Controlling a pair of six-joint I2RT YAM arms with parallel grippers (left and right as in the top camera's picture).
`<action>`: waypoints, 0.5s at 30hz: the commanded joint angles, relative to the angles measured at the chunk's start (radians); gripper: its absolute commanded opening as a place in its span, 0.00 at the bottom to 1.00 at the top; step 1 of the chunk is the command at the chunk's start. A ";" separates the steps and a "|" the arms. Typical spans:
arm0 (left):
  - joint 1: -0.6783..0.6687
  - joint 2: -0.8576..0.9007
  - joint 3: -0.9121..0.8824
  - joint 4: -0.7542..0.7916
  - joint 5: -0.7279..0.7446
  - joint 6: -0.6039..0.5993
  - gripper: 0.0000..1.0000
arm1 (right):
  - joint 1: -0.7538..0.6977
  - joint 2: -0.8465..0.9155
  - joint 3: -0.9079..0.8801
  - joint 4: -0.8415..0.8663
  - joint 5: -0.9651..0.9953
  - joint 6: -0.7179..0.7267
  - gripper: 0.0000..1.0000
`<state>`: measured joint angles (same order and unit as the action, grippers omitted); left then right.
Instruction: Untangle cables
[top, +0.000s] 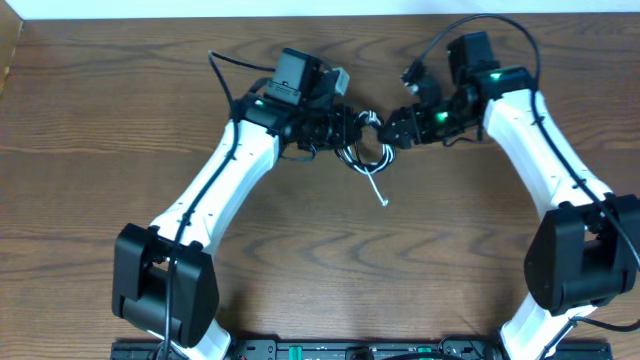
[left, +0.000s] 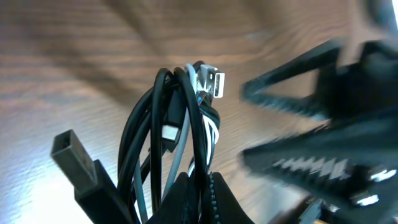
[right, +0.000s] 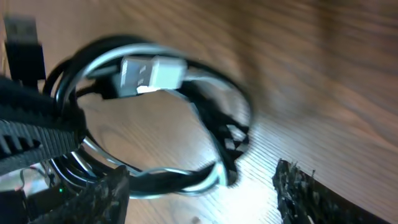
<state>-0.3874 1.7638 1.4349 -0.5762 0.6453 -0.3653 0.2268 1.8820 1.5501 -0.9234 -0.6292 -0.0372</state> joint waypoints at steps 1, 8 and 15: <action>0.019 -0.010 0.023 0.019 0.137 0.012 0.07 | 0.035 -0.023 -0.002 0.027 0.066 0.076 0.63; 0.023 -0.013 0.023 0.037 0.171 0.001 0.07 | 0.095 -0.007 -0.031 0.074 0.507 0.404 0.67; 0.047 -0.053 0.023 0.094 0.235 -0.015 0.07 | 0.072 0.027 -0.108 0.140 0.533 0.476 0.64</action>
<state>-0.3607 1.7615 1.4349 -0.4950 0.8185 -0.3698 0.3187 1.8843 1.4757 -0.7914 -0.1802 0.3561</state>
